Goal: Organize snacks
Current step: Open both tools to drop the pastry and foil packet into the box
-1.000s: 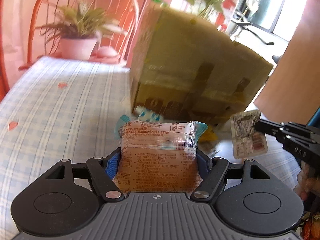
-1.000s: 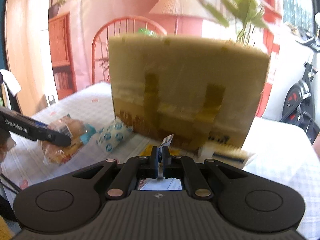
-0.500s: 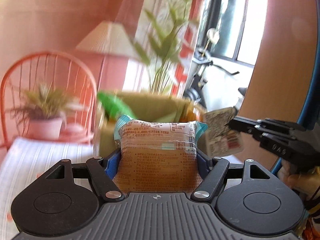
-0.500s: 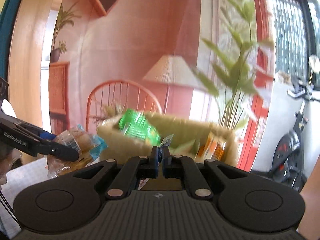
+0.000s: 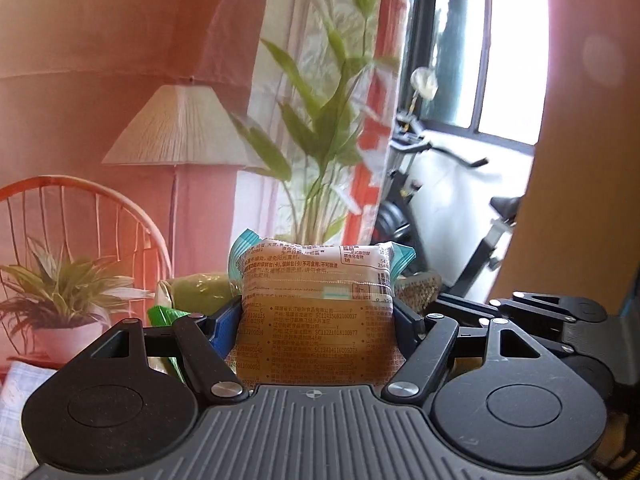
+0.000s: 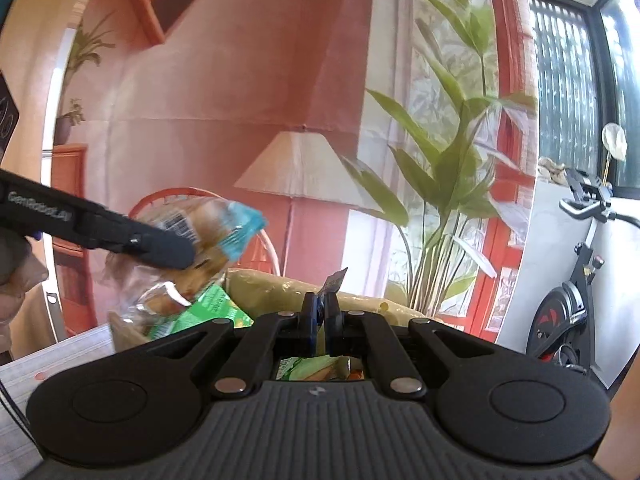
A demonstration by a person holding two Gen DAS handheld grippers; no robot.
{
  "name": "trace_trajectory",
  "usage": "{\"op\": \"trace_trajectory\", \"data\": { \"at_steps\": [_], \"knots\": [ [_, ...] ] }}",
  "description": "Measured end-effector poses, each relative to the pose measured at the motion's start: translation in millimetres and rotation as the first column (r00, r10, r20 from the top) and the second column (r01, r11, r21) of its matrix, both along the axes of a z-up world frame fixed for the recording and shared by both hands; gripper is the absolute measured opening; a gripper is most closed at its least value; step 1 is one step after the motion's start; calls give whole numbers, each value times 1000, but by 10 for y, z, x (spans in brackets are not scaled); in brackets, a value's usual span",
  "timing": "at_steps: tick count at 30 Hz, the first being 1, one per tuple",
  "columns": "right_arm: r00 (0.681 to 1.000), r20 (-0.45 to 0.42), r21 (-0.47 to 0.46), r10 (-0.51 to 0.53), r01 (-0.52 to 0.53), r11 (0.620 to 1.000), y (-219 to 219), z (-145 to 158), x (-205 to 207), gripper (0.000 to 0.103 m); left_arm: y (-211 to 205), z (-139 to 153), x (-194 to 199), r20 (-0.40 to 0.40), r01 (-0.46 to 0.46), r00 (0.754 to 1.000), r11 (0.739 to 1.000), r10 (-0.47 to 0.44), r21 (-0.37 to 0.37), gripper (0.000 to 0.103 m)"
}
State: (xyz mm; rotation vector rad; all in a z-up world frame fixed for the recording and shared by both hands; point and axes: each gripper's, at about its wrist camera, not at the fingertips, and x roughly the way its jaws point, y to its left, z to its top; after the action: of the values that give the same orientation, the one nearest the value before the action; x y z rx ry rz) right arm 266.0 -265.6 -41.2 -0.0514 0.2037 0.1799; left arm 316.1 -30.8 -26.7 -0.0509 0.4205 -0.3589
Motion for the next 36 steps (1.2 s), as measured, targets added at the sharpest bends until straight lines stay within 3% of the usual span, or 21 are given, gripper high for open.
{"op": "trace_trajectory", "data": {
  "at_steps": [9,15,21,25,32,36],
  "knots": [
    [997,-70,6,-27,28,1000,11,-290,171,5,-92,-252,381,-62,-15,998,998,19,69,78],
    [997,-70,34,-40,42,999,-46,-312,68,18,-55,-296,369,-92,-17,995,997,24,72,82],
    [996,-71,98,-47,54,994,-101,-292,-73,20,-35,-213,315,-68,-23,997,996,29,86,84],
    [996,-73,122,-42,50,991,-87,-309,-169,25,-43,-96,238,-7,-31,999,995,32,97,91],
    [995,-85,141,-49,60,988,-55,-362,-283,25,-6,-16,89,3,-37,999,996,36,76,91],
    [995,-84,154,-57,69,986,-91,-402,-395,34,156,-55,-110,1,-38,999,998,38,58,91]
  ]
}}
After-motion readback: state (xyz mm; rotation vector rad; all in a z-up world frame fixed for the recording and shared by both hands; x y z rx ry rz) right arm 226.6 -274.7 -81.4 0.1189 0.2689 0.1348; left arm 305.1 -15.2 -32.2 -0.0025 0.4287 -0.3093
